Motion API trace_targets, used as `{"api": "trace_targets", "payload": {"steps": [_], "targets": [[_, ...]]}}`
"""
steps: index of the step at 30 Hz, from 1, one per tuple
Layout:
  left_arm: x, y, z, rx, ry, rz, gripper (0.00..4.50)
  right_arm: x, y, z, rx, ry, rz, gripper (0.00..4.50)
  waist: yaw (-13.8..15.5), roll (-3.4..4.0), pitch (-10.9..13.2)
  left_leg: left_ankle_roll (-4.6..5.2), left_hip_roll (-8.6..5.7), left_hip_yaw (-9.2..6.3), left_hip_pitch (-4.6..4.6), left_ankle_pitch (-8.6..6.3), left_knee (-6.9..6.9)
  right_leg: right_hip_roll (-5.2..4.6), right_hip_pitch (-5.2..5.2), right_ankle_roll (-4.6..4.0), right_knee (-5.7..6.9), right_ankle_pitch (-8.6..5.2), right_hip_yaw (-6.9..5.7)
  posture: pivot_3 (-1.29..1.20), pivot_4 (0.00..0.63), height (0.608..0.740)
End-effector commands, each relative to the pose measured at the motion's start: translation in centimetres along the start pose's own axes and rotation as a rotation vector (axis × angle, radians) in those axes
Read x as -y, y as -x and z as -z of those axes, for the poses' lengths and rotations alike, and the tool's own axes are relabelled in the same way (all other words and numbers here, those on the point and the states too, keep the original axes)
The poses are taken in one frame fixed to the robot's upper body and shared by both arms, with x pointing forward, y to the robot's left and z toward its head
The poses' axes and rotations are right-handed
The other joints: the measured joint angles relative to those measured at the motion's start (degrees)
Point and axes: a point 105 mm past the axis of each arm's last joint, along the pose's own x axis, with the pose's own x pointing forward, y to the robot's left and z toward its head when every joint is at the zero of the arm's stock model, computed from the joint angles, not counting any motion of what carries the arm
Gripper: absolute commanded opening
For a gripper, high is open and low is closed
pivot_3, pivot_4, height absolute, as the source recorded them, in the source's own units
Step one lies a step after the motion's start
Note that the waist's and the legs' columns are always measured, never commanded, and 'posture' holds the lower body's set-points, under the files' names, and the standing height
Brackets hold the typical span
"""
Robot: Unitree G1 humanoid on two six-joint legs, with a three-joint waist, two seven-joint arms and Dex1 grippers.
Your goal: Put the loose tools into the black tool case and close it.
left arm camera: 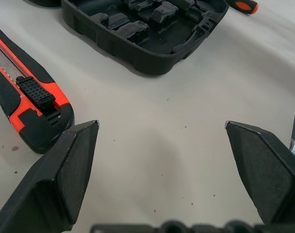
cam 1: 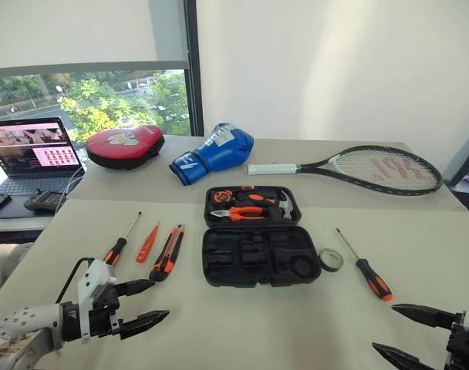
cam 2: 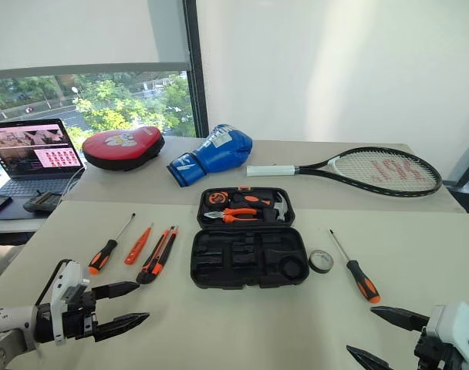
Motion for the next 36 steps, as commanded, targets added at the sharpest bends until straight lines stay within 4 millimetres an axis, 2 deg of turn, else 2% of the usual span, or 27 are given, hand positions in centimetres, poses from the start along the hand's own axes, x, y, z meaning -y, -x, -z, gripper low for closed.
{"api": "trace_targets", "payload": {"steps": [1,4,9,11,13,15,19,21,24,25,26,27,30,32,34,36], "targets": [[0.1,-0.9,-1.7,0.055,-0.044,-0.05,4.5,0.2,-0.7,-1.4,0.085,0.068,0.011,4.46,0.0,0.0,0.0,0.0,0.0,0.0,0.0,0.0,0.0,0.0,0.0,0.01,0.0,0.0,0.0,0.0,0.15,0.74],[-1.9,-0.9,-3.5,0.175,0.019,-0.244,4.5,-0.5,-2.9,-4.3,0.255,0.152,-0.04,4.46,-0.1,-0.03,0.0,0.0,0.06,-0.01,0.06,0.0,0.04,-0.02,0.11,0.26,-0.05,-0.14,0.03,0.0,0.15,0.74],[-5.3,1.3,-5.2,0.234,0.087,-0.499,4.5,-2.6,-5.0,-8.0,0.433,0.169,-0.179,4.46,-0.1,-0.02,0.0,-0.18,0.21,-0.02,0.14,0.08,0.05,0.16,0.11,0.29,0.08,0.15,0.03,0.0,0.15,0.74],[-7.8,2.9,-5.5,0.166,0.093,-0.656,4.5,-3.8,-5.4,-8.9,0.448,0.189,-0.274,4.46,0.0,-0.01,0.0,-0.23,0.2,-0.02,0.16,0.09,-0.02,0.28,0.1,0.09,0.15,0.26,-0.03,0.0,0.15,0.74],[-10.6,4.8,-5.0,0.006,0.136,-0.79,4.5,-4.6,-5.5,-9.9,0.462,0.207,-0.358,4.46,0.1,-0.07,0.1,-0.29,0.15,-0.07,0.11,0.11,-0.01,0.41,0.08,0.06,0.17,0.25,-0.1,0.0,0.15,0.74],[-12.1,5.9,-4.2,-0.136,0.161,-0.848,4.5,-4.8,-5.6,-10.5,0.467,0.227,-0.389,4.46,0.0,-0.24,0.1,-0.36,0.15,-0.13,0.09,0.16,0.01,0.54,0.09,0.05,0.19,0.25,-0.16,0.0,0.15,0.74],[-14.1,5.6,-2.6,-0.305,0.231,-0.838,4.5,-4.6,-5.8,-10.9,0.472,0.242,-0.375,4.46,0.1,-0.19,0.1,-0.29,0.09,-0.06,0.16,0.1,-0.03,0.53,0.19,0.14,0.1,0.19,-0.11,0.0,0.15,0.74],[-14.4,4.5,-1.7,-0.377,0.282,-0.757,4.5,-4.6,-5.9,-10.9,0.467,0.245,-0.365,4.46,0.4,-0.25,0.1,-0.29,0.0,-0.07,0.09,0.1,-0.02,0.42,0.14,0.17,0.12,0.17,-0.16,0.0,0.15,0.74],[-14.3,3.4,-1.5,-0.411,0.337,-0.669,3.74,-4.9,-5.9,-10.7,0.456,0.25,-0.359,4.5,0.4,-0.26,0.1,-0.36,-0.09,-0.09,0.12,0.14,-0.02,0.34,0.17,0.17,0.14,0.18,-0.18,0.0,0.15,0.74],[-14.5,3.2,-1.5,-0.417,0.35,-0.66,3.36,-4.9,-5.8,-10.7,0.453,0.253,-0.354,4.5,0.2,-0.27,0.1,-0.34,-0.11,-0.08,0.11,0.14,-0.02,0.32,0.17,0.17,0.14,0.18,-0.15,0.0,0.15,0.74],[-14.5,3.0,-1.6,-0.423,0.363,-0.65,3.25,-5.0,-5.7,-10.7,0.45,0.254,-0.35,4.5,0.1,-0.27,0.1,-0.34,-0.1,-0.07,0.11,0.14,-0.02,0.32,0.15,0.17,0.15,0.18,-0.14,0.0,0.15,0.74],[-14.5,2.9,-1.6,-0.428,0.374,-0.643,2.68,-5.1,-5.7,-10.6,0.449,0.254,-0.345,4.5,-0.1,-0.28,0.1,-0.35,-0.06,-0.09,0.1,0.14,-0.02,0.34,0.15,0.17,0.17,0.18,-0.15,0.0,0.15,0.74],[-15.0,3.0,-1.7,-0.431,0.379,-0.648,1.72,-5.2,-5.7,-10.6,0.449,0.252,-0.331,4.5,-0.5,-0.27,0.1,-0.36,-0.01,-0.08,0.15,0.14,-0.03,0.38,0.13,0.16,0.24,0.18,-0.12,0.0,0.15,0.74],[-15.4,2.4,-2.9,-0.353,0.367,-0.637,0.9,-5.3,-5.8,-10.5,0.45,0.248,-0.32,4.5,-0.6,-0.27,0.1,-0.38,0.02,-0.08,0.17,0.16,-0.03,0.38,0.13,0.16,0.31,0.17,-0.11,0.0,0.15,0.74],[-15.3,2.1,-4.2,-0.269,0.376,-0.609,0.76,-5.3,-5.8,-10.4,0.446,0.247,-0.316,4.5,-0.5,-0.27,0.1,-0.39,0.02,-0.09,0.19,0.19,-0.02,0.36,0.13,0.16,0.36,0.17,-0.11,0.0,0.15,0.74],[-14.7,1.5,-6.7,-0.129,0.343,-0.527,0.76,-5.4,-5.9,-10.4,0.448,0.245,-0.307,4.5,-0.3,-0.33,0.1,-0.39,0.03,-0.1,0.19,0.21,0.01,0.34,0.11,0.15,0.41,0.17,-0.11,0.0,0.15,0.74]]}}
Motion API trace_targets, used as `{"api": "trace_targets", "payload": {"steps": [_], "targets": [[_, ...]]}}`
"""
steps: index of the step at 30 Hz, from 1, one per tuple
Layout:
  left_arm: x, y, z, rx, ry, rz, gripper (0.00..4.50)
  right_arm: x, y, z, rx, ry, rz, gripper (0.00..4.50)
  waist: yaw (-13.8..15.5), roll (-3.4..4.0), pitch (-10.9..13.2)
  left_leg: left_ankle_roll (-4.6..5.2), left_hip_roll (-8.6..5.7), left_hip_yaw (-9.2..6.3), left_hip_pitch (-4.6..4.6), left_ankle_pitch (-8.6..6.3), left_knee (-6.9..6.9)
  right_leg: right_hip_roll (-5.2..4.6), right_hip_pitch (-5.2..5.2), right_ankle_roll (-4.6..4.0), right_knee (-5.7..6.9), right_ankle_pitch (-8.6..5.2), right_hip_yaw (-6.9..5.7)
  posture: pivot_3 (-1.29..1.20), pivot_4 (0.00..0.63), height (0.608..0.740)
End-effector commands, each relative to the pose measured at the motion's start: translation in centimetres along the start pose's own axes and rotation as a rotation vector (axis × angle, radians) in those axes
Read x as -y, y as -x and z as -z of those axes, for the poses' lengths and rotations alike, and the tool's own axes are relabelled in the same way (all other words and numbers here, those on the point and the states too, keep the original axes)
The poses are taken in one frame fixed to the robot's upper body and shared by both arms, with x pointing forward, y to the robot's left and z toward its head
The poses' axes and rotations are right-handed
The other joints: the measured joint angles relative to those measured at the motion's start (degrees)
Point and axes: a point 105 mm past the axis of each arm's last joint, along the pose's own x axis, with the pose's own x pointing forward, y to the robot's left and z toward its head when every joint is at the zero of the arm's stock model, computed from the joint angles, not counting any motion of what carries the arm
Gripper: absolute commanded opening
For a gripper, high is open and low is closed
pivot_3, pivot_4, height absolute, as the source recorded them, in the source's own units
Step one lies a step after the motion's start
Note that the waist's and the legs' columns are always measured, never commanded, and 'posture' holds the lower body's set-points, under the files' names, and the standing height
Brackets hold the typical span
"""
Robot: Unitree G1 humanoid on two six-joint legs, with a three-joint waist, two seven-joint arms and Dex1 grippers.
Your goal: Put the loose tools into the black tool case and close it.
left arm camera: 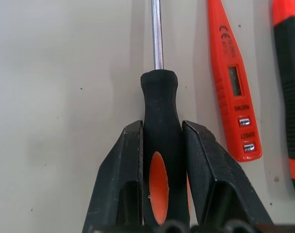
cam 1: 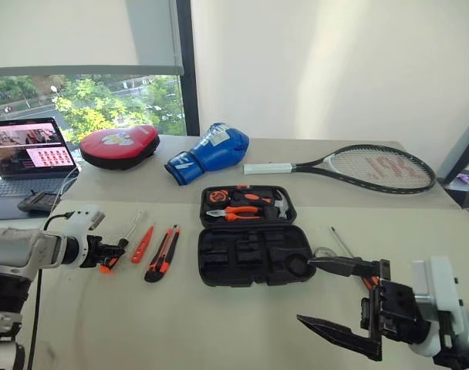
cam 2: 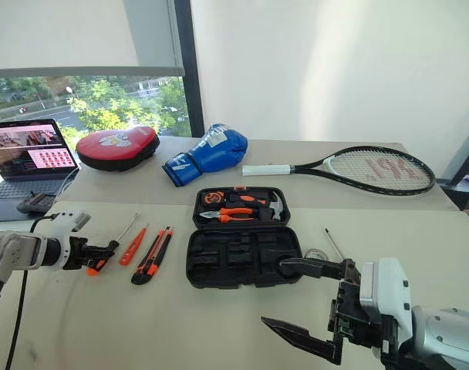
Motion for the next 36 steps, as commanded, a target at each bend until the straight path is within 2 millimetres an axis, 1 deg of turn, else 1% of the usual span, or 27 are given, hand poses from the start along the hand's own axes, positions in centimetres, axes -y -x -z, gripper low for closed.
{"api": "trace_targets", "payload": {"steps": [1,2,3,4,5,7,9,12,14,15,19,24,26,28,30,33,36], "targets": [[2.3,2.5,-4.8,0.264,-0.009,0.163,0.76,-0.4,-0.1,-0.7,0.022,0.046,0.011,4.5,0.4,-0.16,0.0,0.01,0.01,-0.04,-0.13,0.02,0.06,-0.01,-0.11,0.0,0.04,0.0,-0.02,0.0,0.15,0.74],[3.6,3.4,-6.0,0.329,-0.015,0.243,0.76,-0.4,-0.1,-0.6,0.022,0.044,0.015,4.5,0.5,-0.28,0.1,0.0,0.01,-0.05,-0.27,0.02,0.11,-0.02,-0.22,-0.01,0.09,0.01,-0.03,0.0,0.15,0.74],[5.4,4.4,-7.2,0.389,-0.065,0.331,0.76,-0.4,0.0,-0.6,0.018,0.046,0.02,4.5,0.5,-0.36,0.1,0.0,0.01,-0.06,-0.33,0.02,0.14,-0.04,-0.27,-0.01,0.13,0.01,-0.03,0.0,0.15,0.74],[7.3,5.1,-7.6,0.393,-0.115,0.416,0.76,-0.4,0.0,-0.5,0.016,0.044,0.026,4.5,0.6,-0.46,0.1,0.01,0.0,-0.08,-0.42,0.01,0.2,-0.08,-0.32,-0.01,0.16,0.01,-0.05,0.0,0.15,0.74],[9.0,5.2,-7.5,0.375,-0.197,0.464,0.76,-0.3,0.0,-0.5,0.017,0.033,0.039,4.5,0.7,-0.5,0.1,0.0,-0.04,-0.12,-0.5,0.02,0.24,-0.15,-0.35,-0.01,0.18,0.0,-0.07,0.0,0.15,0.74],[11.9,3.9,-6.3,0.284,-0.425,0.495,0.76,0.0,0.1,-0.4,0.016,0.015,0.068,4.5,0.6,-0.5,0.1,-0.26,-0.14,-0.12,-0.49,0.16,0.24,-0.21,-0.31,0.01,0.16,-0.01,-0.08,0.0,0.15,0.74],[14.6,2.6,-5.3,0.235,-0.635,0.541,0.76,0.3,0.3,-0.3,0.011,-0.012,0.096,4.5,0.6,-0.3,0.0,-0.23,-0.34,-0.09,-0.41,0.14,0.16,-0.34,-0.22,0.06,0.02,-0.03,-0.01,0.0,0.15,0.74],[17.9,-0.1,-4.9,0.204,-0.849,0.586,0.76,0.2,0.6,0.1,-0.024,-0.046,0.113,4.5,0.9,-0.22,-0.1,-0.07,-0.4,-0.04,-0.39,0.06,0.16,-0.33,-0.09,0.07,-0.18,-0.03,0.05,0.0,0.15,0.74],[19.3,-1.2,-4.9,0.181,-0.906,0.624,0.76,0.1,0.8,0.0,-0.04,-0.053,0.122,4.5,0.9,-0.26,0.0,0.14,-0.37,-0.04,-0.43,-0.04,0.19,-0.2,-0.05,0.06,-0.28,-0.03,0.02,0.0,0.15,0.74],[19.7,-1.6,-5.1,0.175,-0.935,0.637,0.76,0.0,1.0,0.0,-0.043,-0.063,0.127,4.5,0.8,-0.28,0.0,0.37,-0.37,-0.05,-0.47,-0.16,0.21,-0.18,-0.06,0.07,-0.29,-0.02,0.02,0.0,0.15,0.74],[20.9,-4.1,-6.5,0.124,-1.038,0.617,0.76,-0.1,1.5,-0.3,-0.056,-0.056,0.165,4.5,0.6,-0.29,0.0,0.44,-0.38,-0.06,-0.48,-0.2,0.26,-0.1,-0.07,0.14,-0.28,0.01,0.03,0.0,0.15,0.74],[21.9,-6.3,-7.1,0.051,-1.144,0.636,0.76,-0.2,1.6,-0.1,-0.053,-0.057,0.185,4.5,0.4,-0.28,0.0,0.54,-0.4,-0.04,-0.47,-0.25,0.26,-0.1,-0.06,0.26,-0.29,-0.03,0.06,0.0,0.15,0.74],[21.9,-6.9,-6.7,0.001,-1.173,0.647,0.76,-0.3,1.6,-0.1,-0.049,-0.054,0.19,4.5,0.3,-0.28,0.0,0.57,-0.4,-0.03,-0.5,-0.27,0.28,-0.1,-0.08,0.29,-0.31,-0.04,0.07,0.0,0.15,0.74],[21.6,-7.8,-6.6,-0.03,-1.213,0.61,0.76,-0.4,1.7,0.0,-0.05,-0.052,0.2,4.5,0.4,-0.29,0.0,0.59,-0.4,-0.03,-0.53,-0.28,0.29,-0.11,-0.09,0.32,-0.32,-0.05,0.07,0.0,0.15,0.74],[21.6,-8.6,-6.7,-0.043,-1.207,0.58,0.76,-0.4,1.8,0.0,-0.052,-0.053,0.211,4.5,0.5,-0.29,0.0,0.63,-0.4,-0.03,-0.54,-0.3,0.31,-0.14,-0.08,0.36,-0.33,-0.07,0.06,0.0,0.15,0.74],[21.6,-9.2,-6.8,-0.067,-1.211,0.558,0.76,-0.5,1.9,0.1,-0.052,-0.055,0.222,4.5,0.5,-0.29,0.0,0.71,-0.39,-0.03,-0.59,-0.35,0.41,-0.16,-0.09,0.4,-0.33,-0.06,0.04,0.0,0.15,0.74],[21.7,-9.5,-7.1,-0.064,-1.222,0.546,0.76,-0.6,2.2,0.2,-0.059,-0.054,0.246,4.5,0.5,-0.29,0.0,0.78,-0.38,-0.04,-0.64,-0.39,0.56,-0.18,-0.07,0.46,-0.32,-0.05,0.04,0.0,0.15,0.74]]}}
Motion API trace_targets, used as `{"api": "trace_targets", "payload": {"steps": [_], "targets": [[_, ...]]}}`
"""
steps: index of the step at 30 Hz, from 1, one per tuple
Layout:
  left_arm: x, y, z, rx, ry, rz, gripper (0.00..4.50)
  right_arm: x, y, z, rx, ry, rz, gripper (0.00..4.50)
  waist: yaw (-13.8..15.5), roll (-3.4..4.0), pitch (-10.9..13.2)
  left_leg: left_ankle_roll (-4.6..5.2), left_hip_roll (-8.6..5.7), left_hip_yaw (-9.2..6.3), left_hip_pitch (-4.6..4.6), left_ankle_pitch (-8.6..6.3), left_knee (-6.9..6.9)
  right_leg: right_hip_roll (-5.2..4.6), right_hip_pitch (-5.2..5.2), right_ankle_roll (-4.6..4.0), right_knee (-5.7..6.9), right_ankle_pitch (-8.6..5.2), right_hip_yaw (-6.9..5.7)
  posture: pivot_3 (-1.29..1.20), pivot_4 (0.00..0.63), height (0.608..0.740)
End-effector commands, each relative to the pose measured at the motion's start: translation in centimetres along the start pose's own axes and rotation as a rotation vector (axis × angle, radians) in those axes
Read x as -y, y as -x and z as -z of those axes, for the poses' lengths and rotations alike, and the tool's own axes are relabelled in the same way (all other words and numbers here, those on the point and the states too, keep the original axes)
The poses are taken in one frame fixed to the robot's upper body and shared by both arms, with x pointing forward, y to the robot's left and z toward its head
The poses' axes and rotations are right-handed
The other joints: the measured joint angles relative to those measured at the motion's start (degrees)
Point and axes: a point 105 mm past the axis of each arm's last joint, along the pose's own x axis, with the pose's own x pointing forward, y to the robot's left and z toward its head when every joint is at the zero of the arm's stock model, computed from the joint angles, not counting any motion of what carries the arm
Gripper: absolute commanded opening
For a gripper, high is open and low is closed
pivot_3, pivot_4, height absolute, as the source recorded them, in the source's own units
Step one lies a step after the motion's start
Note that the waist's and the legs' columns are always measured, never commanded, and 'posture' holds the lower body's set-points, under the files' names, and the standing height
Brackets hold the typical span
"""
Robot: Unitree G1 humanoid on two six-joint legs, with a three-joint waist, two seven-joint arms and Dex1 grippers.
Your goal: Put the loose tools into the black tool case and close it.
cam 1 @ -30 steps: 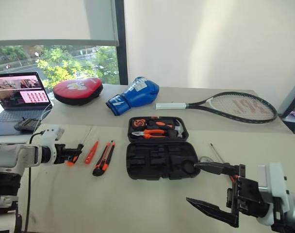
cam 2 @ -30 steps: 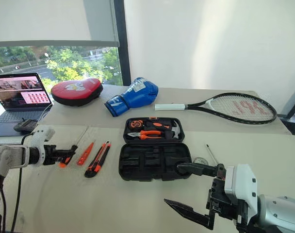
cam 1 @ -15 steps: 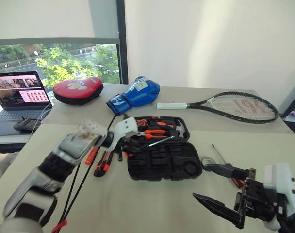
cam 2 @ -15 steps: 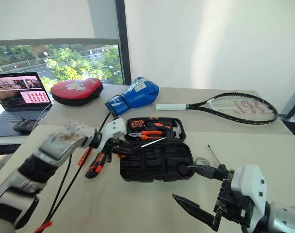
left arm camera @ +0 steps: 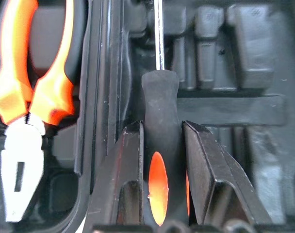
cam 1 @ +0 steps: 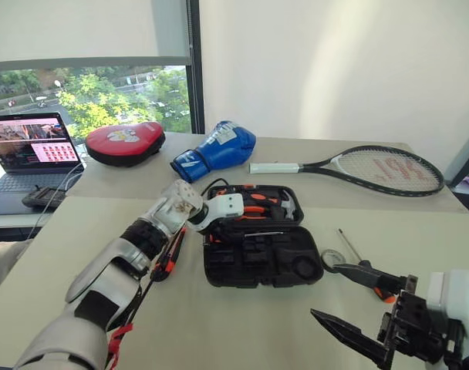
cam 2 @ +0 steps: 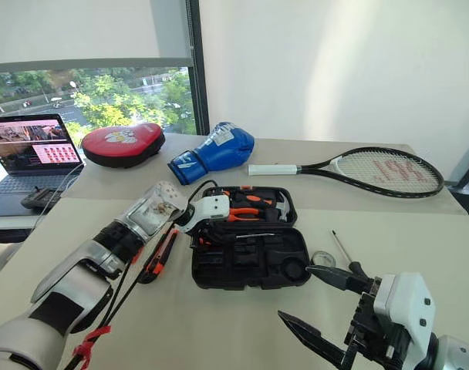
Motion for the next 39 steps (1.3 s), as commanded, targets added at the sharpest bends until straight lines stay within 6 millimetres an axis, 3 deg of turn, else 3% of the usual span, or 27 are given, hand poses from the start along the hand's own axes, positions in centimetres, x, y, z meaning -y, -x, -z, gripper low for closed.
{"api": "trace_targets", "payload": {"steps": [1,9,22,24,25,29,30,33,39], "targets": [[-0.8,0.5,-0.4,-0.022,-0.041,-0.029,0.76,-0.1,0.3,-0.9,0.029,0.045,0.024,4.5,0.0,0.0,0.0,0.02,0.0,0.0,0.0,-0.01,0.04,-0.01,0.02,0.02,0.0,0.01,0.01,0.0,0.15,0.74],[-1.1,0.2,-0.2,-0.027,-0.066,-0.023,0.76,1.4,1.6,-1.4,0.017,0.058,0.1,4.5,0.0,0.0,0.0,0.04,0.03,-0.03,0.0,-0.03,0.21,-0.01,0.07,0.11,0.03,0.07,0.01,0.0,0.15,0.74],[-1.3,-0.3,-0.8,-0.015,-0.119,-0.023,0.76,5.9,3.3,-2.6,-0.045,0.044,-0.024,4.5,0.3,0.0,0.0,0.14,0.02,-0.09,0.03,-0.08,0.3,-0.07,0.23,0.13,-0.03,0.13,-0.03,0.0,0.15,0.74],[-1.4,0.0,-1.1,0.008,-0.125,-0.029,1.76,6.1,3.3,-2.7,-0.046,0.05,-0.028,4.5,0.3,0.0,0.0,0.16,0.02,-0.1,0.02,-0.09,0.3,-0.09,0.24,0.13,-0.04,0.13,-0.03,0.0,0.15,0.74],[-1.7,0.4,-1.4,0.029,-0.119,-0.048,1.93,6.0,3.3,-2.7,-0.046,0.052,-0.03,4.5,0.3,0.0,0.0,0.17,0.02,-0.11,0.02,-0.1,0.3,-0.1,0.24,0.13,-0.05,0.13,-0.04,0.0,0.15,0.74],[-1.8,3.6,-3.6,0.202,-0.083,-0.076,3.29,5.5,3.4,-2.6,-0.037,0.05,-0.016,4.5,0.2,-0.01,0.0,0.18,0.03,-0.16,-0.17,-0.1,0.34,-0.13,0.09,0.19,-0.04,0.17,-0.05,0.0,0.15,0.74],[-1.4,4.5,-4.2,0.268,-0.061,-0.073,3.29,5.4,3.4,-2.6,-0.033,0.05,-0.005,4.5,0.2,0.0,0.0,0.18,0.04,-0.17,-0.36,-0.1,0.4,-0.13,-0.1,0.21,0.01,0.2,-0.04,0.0,0.15,0.74],[-0.7,5.9,-5.0,0.406,0.102,-0.087,2.69,4.8,3.3,-2.4,-0.013,0.046,0.024,4.5,0.1,0.05,0.0,0.13,0.04,-0.21,-0.56,-0.07,0.43,-0.16,-0.3,0.26,0.06,0.24,-0.02,0.0,0.15,0.74],[-1.1,3.1,-4.2,0.523,0.314,-0.289,0.45,4.0,2.3,-2.7,0.038,0.04,0.08,4.5,0.2,0.19,-0.1,0.27,-0.04,-0.23,-0.4,-0.15,0.46,-0.24,-0.07,0.44,-0.01,0.26,-0.01,0.0,0.15,0.74]]}}
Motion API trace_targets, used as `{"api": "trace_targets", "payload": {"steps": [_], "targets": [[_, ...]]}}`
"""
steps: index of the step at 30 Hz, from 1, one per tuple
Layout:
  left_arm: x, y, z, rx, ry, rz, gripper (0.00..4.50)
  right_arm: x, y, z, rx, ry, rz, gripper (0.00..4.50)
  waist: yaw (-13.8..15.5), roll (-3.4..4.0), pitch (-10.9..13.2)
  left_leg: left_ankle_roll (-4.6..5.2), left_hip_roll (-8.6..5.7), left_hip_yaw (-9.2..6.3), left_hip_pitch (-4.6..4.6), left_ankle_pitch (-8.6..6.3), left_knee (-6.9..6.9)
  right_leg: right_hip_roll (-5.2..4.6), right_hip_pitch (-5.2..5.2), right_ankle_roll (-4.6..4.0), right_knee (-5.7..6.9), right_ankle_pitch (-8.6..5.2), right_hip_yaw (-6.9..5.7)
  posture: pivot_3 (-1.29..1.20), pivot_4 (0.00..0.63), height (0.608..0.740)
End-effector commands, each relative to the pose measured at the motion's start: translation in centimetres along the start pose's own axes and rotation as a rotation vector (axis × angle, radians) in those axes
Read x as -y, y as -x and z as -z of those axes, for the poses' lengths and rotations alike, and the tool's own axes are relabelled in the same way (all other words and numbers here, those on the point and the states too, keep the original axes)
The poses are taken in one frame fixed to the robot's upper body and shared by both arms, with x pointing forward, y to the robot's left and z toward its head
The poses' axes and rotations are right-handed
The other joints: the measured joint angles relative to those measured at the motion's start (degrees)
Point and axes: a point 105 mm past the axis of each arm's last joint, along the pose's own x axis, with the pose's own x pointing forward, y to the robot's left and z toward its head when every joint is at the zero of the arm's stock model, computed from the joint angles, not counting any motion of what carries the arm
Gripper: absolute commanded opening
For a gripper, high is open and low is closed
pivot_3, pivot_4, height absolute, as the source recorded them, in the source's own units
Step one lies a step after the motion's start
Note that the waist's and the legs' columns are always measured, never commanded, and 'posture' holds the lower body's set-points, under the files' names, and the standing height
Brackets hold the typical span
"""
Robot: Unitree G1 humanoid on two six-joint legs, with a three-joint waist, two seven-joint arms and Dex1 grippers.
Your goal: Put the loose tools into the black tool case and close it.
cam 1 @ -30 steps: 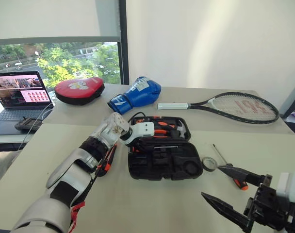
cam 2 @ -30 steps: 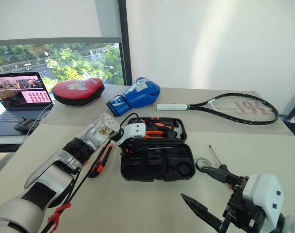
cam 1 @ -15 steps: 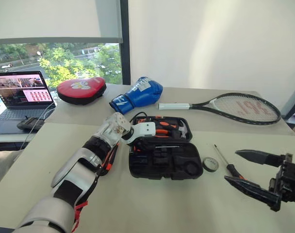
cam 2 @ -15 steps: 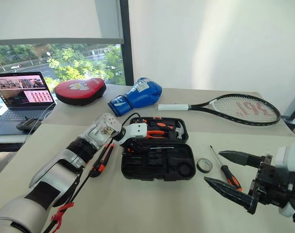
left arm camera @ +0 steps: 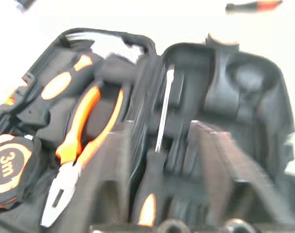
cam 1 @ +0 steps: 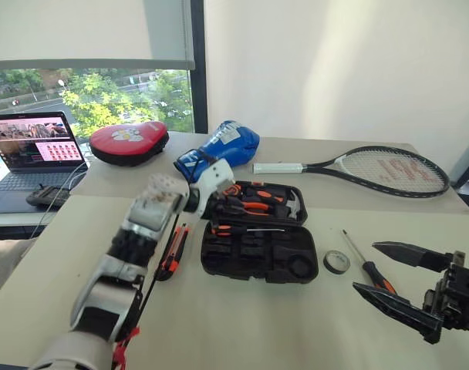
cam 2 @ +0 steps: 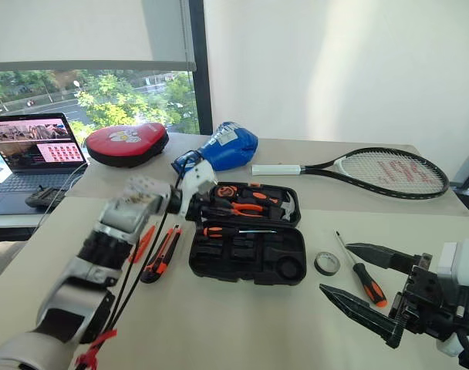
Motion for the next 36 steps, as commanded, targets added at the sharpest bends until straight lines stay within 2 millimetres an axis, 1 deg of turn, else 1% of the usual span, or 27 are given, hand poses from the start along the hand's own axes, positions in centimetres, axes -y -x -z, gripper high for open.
{"api": "trace_targets", "payload": {"steps": [1,3,5,6,7,8,9,11,13,15,17,19,20,22,23,24,25,26,27,28,29,30,31,33,34,35,36], "targets": [[-1.2,-1.3,0.1,0.083,0.041,-0.199,0.07,-0.6,-0.6,-0.7,0.034,0.02,0.034,4.5,0.2,-0.05,0.0,0.02,-0.01,0.0,-0.01,-0.01,0.02,-0.02,0.0,0.03,0.0,0.03,0.0,0.0,0.15,0.74],[-1.9,-2.3,1.5,0.099,0.099,-0.303,0.02,-0.9,-0.9,-0.8,0.043,0.015,0.046,4.5,0.3,-0.06,0.0,0.02,-0.01,-0.02,-0.04,-0.01,0.09,-0.02,0.0,0.02,-0.02,0.11,-0.01,0.0,0.15,0.74],[-1.6,-3.0,3.0,0.059,0.116,-0.34,0.02,-1.1,-1.1,-0.8,0.044,0.014,0.055,4.5,0.1,-0.06,0.0,0.02,-0.01,-0.01,0.01,0.0,0.09,-0.02,0.03,0.01,-0.02,0.14,0.04,0.0,0.15,0.74],[-1.3,-3.2,3.4,0.044,0.115,-0.343,0.02,-1.2,-1.1,-0.8,0.044,0.013,0.059,4.5,0.0,-0.05,0.0,0.02,-0.01,-0.01,0.02,0.0,0.08,-0.01,0.03,0.0,-0.02,0.14,0.04,0.0,0.15,0.74],[-1.0,-3.6,4.5,0.002,0.135,-0.347,0.02,-1.2,-1.1,-0.9,0.043,0.012,0.061,4.5,-0.2,-0.05,0.0,0.02,-0.01,0.0,0.04,0.0,0.07,-0.01,0.03,0.0,-0.01,0.14,0.04,0.0,0.15,0.74],[-0.3,-4.2,6.2,-0.077,0.129,-0.329,0.02,-1.2,-1.2,-0.9,0.039,0.011,0.066,4.5,-0.2,-0.05,0.0,0.0,0.0,0.0,0.04,0.01,0.05,0.02,0.0,-0.01,0.0,0.14,0.06,0.0,0.15,0.74],[0.2,-4.5,7.4,-0.122,0.134,-0.323,0.02,-1.1,-1.3,-0.8,0.031,0.013,0.074,4.5,-0.1,-0.02,0.0,-0.01,0.01,0.0,0.04,0.01,0.05,0.03,0.01,-0.01,0.01,0.14,0.04,0.0,0.15,0.74],[1.3,-4.8,9.2,-0.197,0.119,-0.29,0.02,-0.8,-1.4,-0.5,0.009,0.004,0.089,4.5,-0.1,0.1,-0.1,0.01,0.0,0.0,0.27,0.0,0.04,0.0,0.28,-0.01,-0.04,0.14,0.03,0.0,0.15,0.74],[2.0,-4.9,10.0,-0.226,0.084,-0.266,0.02,-0.4,-1.6,-0.1,-0.02,0.003,0.113,4.5,-0.1,0.15,-0.2,0.08,0.02,0.0,0.74,-0.07,-0.05,-0.06,0.78,-0.02,-0.17,0.11,0.02,0.0,0.15,0.74],[2.3,-5.1,10.7,-0.25,0.021,-0.257,0.02,0.2,-1.7,0.7,-0.067,-0.023,0.153,4.5,-0.1,0.19,-0.6,0.1,0.03,0.01,0.81,-0.1,-0.08,-0.13,0.82,-0.06,-0.19,0.05,0.04,0.0,0.15,0.74],[2.6,-5.4,11.5,-0.272,-0.045,-0.255,0.02,1.3,-1.7,1.5,-0.11,-0.014,0.213,4.5,-0.2,0.26,-1.0,0.09,0.04,0.01,0.84,-0.11,-0.11,-0.16,0.82,-0.06,-0.19,0.02,0.04,0.0,0.15,0.74],[2.7,-5.6,12.0,-0.277,-0.111,-0.264,0.02,1.4,-2.0,1.6,-0.114,-0.028,0.216,4.5,-0.1,0.36,-1.4,0.08,0.03,0.04,0.91,-0.15,-0.18,-0.28,0.83,-0.13,-0.19,-0.04,0.05,0.0,0.15,0.74],[2.6,-5.9,11.0,-0.207,-0.094,-0.276,0.02,1.7,-2.1,1.6,-0.116,-0.021,0.241,4.5,0.0,0.44,-1.4,0.09,0.02,0.04,0.91,-0.16,-0.18,-0.53,0.83,-0.15,-0.2,-0.05,0.04,0.0,0.15,0.74],[2.4,-6.1,9.0,-0.077,-0.051,-0.298,0.02,2.3,-2.0,1.5,-0.119,-0.001,0.285,4.5,0.1,0.56,-1.5,0.09,0.02,0.04,0.89,-0.16,-0.19,-0.61,0.84,-0.15,-0.2,-0.05,0.04,0.0,0.15,0.74],[1.9,-5.6,6.8,0.053,0.014,-0.306,0.02,2.7,-2.0,1.7,-0.139,0.024,0.315,4.5,0.3,0.6,-1.5,0.1,0.02,0.03,0.88,-0.16,-0.18,-0.66,0.83,-0.14,-0.19,-0.05,0.03,0.0,0.15,0.74],[1.6,-4.9,5.0,0.16,0.061,-0.297,0.02,3.1,-1.9,2.1,-0.169,0.028,0.341,4.5,0.3,0.58,-1.5,0.11,0.01,0.03,0.84,-0.16,-0.18,-0.7,0.81,-0.14,-0.19,-0.04,0.04,0.0,0.15,0.74],[1.6,-4.4,3.8,0.234,0.089,-0.288,0.02,3.3,-1.7,2.4,-0.192,0.03,0.361,4.5,0.3,0.57,-1.5,0.11,0.01,0.02,0.79,-0.15,-0.16,-0.71,0.79,-0.14,-0.21,-0.04,0.03,0.0,0.15,0.74],[1.8,-3.7,2.5,0.324,0.104,-0.247,0.02,3.6,-1.6,2.8,-0.217,0.012,0.377,4.5,0.3,0.53,-1.5,0.12,0.01,0.02,0.69,-0.15,-0.14,-0.7,0.69,-0.13,-0.21,-0.04,0.0,0.0,0.15,0.74],[2.9,-2.3,1.9,0.356,0.136,-0.105,0.02,4.2,-1.5,3.4,-0.246,-0.015,0.391,4.5,0.3,0.47,-1.4,0.12,0.01,0.02,0.56,-0.14,-0.13,-0.69,0.6,-0.13,-0.21,-0.04,-0.03,0.0,0.15,0.74],[4.3,-1.5,1.3,0.378,0.153,0.007,0.02,4.7,-1.1,3.9,-0.268,-0.034,0.403,4.5,0.0,0.33,-1.3,0.12,0.0,0.02,0.51,-0.14,-0.12,-0.66,0.54,-0.12,-0.2,-0.04,-0.04,0.0,0.15,0.74],[5.1,-0.2,1.1,0.374,0.136,0.09,0.26,5.9,-0.7,4.8,-0.324,-0.064,0.442,4.5,-0.1,0.31,-1.2,0.1,0.01,0.04,0.42,-0.13,-0.11,-0.58,0.41,-0.13,-0.14,-0.03,-0.07,0.0,0.15,0.74],[5.7,0.4,1.0,0.362,0.124,0.134,0.52,6.7,-0.2,5.4,-0.366,-0.082,0.472,4.5,-0.5,0.3,-1.2,0.08,0.01,0.03,0.36,-0.12,-0.11,-0.53,0.37,-0.14,-0.15,-0.03,-0.07,0.0,0.15,0.74],[6.0,1.7,0.9,0.357,0.107,0.181,0.69,7.7,-0.1,6.1,-0.403,-0.097,0.491,4.5,-0.7,0.36,-1.2,0.03,0.02,0.07,0.39,-0.09,-0.1,-0.39,0.34,-0.14,-0.12,-0.04,-0.07,0.0,0.15,0.74],[6.8,4.1,0.2,0.357,0.084,0.285,1.42,9.4,-0.1,7.3,-0.473,-0.119,0.506,4.5,-1.4,0.46,-1.1,0.02,0.01,0.16,0.51,-0.08,-0.11,-0.22,0.4,-0.28,-0.12,-0.12,0.02,0.0,0.15,0.74],[7.8,4.3,-0.3,0.356,0.071,0.319,1.81,10.1,0.6,7.7,-0.494,-0.133,0.518,4.5,-1.6,0.49,-1.1,0.04,0.01,0.21,0.53,-0.09,-0.13,-0.2,0.43,-0.72,-0.17,-0.38,0.05,0.0,0.15,0.74],[8.2,4.9,-0.5,0.343,0.059,0.347,2.19,10.6,0.5,8.4,-0.538,-0.149,0.495,4.5,-1.3,0.51,-1.1,0.07,0.0,0.21,0.55,-0.11,-0.15,-0.22,0.46,-0.78,-0.15,-0.42,0.05,0.0,0.15,0.74],[8.7,5.2,-0.7,0.335,0.053,0.363,2.41,11.1,0.6,8.9,-0.565,-0.173,0.473,4.5,-1.1,0.52,-1.1,0.12,0.0,0.18,0.58,-0.13,-0.15,-0.18,0.51,-0.73,-0.17,-0.46,0.04,0.0,0.15,0.74]]}}
